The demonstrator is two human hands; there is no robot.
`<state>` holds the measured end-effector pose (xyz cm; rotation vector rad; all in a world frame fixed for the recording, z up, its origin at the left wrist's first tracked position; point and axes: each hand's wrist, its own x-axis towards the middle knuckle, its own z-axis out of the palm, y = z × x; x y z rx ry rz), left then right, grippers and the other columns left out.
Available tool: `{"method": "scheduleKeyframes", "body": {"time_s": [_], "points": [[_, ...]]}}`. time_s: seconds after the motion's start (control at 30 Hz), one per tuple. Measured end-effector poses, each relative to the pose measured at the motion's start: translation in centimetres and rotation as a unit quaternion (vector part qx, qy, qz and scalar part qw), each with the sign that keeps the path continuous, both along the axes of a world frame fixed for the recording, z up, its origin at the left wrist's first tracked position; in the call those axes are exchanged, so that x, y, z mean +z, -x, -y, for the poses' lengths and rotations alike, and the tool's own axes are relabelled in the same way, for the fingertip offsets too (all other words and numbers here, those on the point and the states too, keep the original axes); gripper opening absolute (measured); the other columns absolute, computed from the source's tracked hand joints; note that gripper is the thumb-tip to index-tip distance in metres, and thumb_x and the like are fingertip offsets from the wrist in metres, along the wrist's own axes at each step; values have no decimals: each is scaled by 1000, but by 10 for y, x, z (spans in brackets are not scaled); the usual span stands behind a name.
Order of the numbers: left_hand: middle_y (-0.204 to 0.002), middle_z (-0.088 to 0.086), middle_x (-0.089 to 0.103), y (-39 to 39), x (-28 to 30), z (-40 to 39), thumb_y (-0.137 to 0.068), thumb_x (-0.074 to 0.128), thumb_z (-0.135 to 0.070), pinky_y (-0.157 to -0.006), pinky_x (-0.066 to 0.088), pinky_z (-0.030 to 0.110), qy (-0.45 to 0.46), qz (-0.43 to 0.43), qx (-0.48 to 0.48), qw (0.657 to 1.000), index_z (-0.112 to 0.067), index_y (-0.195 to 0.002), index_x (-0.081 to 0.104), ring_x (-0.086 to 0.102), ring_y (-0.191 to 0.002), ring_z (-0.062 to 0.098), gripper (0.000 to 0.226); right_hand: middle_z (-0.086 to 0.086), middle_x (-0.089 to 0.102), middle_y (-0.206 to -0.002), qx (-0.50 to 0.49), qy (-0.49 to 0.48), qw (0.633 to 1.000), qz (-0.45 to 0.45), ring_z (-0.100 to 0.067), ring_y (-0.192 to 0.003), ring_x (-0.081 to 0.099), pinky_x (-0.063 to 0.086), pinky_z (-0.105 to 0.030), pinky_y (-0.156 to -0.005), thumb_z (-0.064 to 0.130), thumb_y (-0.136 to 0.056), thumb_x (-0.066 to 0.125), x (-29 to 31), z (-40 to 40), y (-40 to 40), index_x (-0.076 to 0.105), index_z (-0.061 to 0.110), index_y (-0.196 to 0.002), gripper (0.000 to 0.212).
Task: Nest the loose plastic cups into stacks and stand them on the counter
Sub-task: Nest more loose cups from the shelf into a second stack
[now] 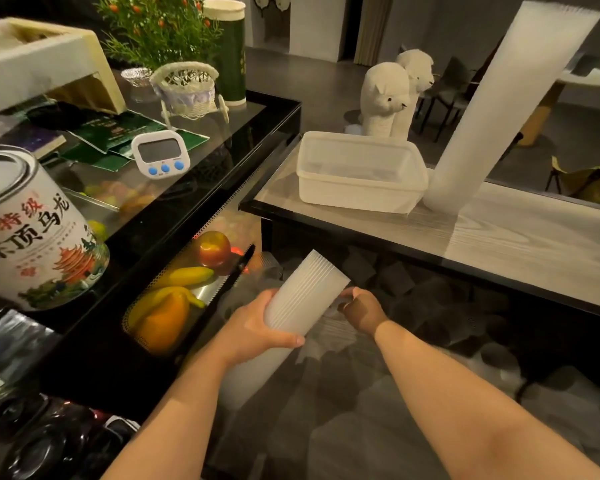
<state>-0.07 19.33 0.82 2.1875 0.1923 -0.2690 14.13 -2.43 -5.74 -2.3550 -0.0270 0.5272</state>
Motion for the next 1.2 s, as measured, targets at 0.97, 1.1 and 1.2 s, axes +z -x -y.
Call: {"method": "scheduleKeyframes", "body": {"time_s": [0.97, 1.1, 1.2], "points": [[-123, -10, 51, 20, 14, 25, -72, 88, -40, -90, 55, 34, 40, -2, -22, 999, -37, -137, 37, 54, -111, 14, 82, -3, 66, -96, -134, -136, 981, 34, -20, -88, 65, 57, -35, -77, 44, -87, 69, 69, 74, 67, 55, 28, -119, 39], [-124, -11, 49, 30, 15, 33, -71, 87, -43, -92, 55, 35, 26, -4, -43, 999, -38, -138, 34, 53, -111, 12, 86, -2, 68, -91, -202, -200, 955, 80, -19, -76, 66, 59, -32, -68, 35, -103, 45, 105, 85, 77, 64, 17, -116, 29], [-124, -14, 51, 36, 18, 36, -59, 84, -57, -93, 56, 38, 30, -7, -60, 998, -40, -139, 35, 55, -112, 12, 95, -4, 67, -90, -211, -258, 941, 55, -21, -77, 65, 59, -30, -64, 25, -103, 47, 140, 91, 83, 65, 17, -98, 20]]}}
